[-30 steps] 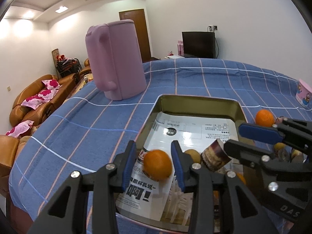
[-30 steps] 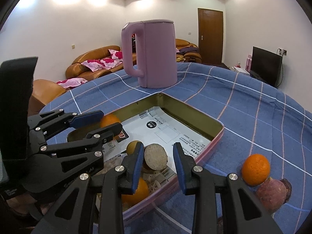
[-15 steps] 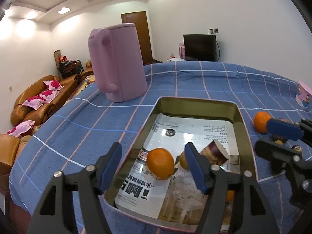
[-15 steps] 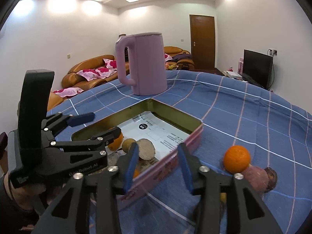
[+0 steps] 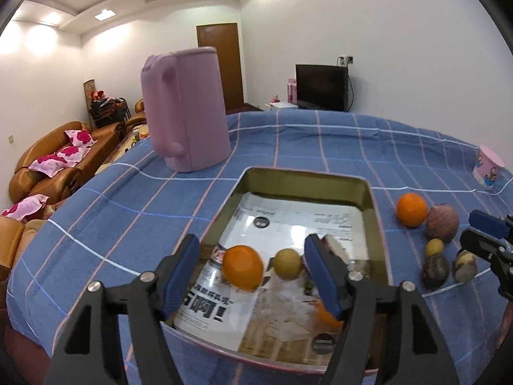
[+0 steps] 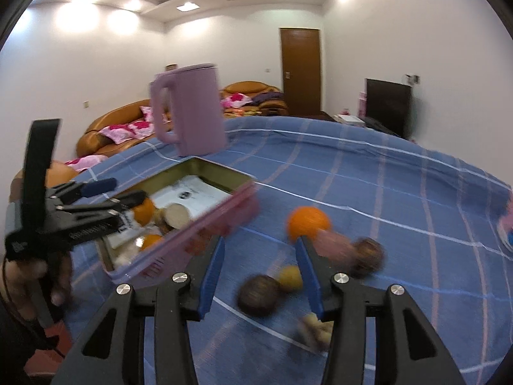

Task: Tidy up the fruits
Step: 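Grasp the small printed packet with the right gripper while the left gripper moves toward the dark brown fruit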

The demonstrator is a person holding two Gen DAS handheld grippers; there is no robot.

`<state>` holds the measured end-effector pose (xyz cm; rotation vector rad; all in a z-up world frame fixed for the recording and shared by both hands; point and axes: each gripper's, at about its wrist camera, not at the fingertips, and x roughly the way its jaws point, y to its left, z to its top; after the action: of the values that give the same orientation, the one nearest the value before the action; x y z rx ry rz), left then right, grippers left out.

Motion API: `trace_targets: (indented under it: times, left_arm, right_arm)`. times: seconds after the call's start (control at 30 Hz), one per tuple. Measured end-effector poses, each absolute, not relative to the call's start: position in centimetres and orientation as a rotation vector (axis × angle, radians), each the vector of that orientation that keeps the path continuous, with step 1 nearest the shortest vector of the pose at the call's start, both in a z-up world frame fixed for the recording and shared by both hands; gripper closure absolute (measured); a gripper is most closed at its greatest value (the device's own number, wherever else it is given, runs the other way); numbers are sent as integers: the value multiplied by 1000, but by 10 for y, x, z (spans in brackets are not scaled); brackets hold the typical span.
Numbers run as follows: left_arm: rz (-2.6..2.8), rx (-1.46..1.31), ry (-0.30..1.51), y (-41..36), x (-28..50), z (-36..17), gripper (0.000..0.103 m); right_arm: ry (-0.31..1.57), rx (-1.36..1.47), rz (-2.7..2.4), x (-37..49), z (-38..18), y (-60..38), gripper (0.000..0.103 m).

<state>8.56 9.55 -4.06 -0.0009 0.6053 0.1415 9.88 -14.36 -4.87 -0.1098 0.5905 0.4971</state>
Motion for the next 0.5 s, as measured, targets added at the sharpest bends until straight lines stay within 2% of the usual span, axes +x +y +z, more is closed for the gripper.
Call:
trace_targets:
  times: [0.13,0.5]
  left_arm:
    - [138,3,595,85,82,-36,25]
    - [60,6,580,48,73,-29,25]
  right_arm:
    - [636,-87,438,101,-53,-175,54]
    - [741,-105,466,95,-66,-183,54]
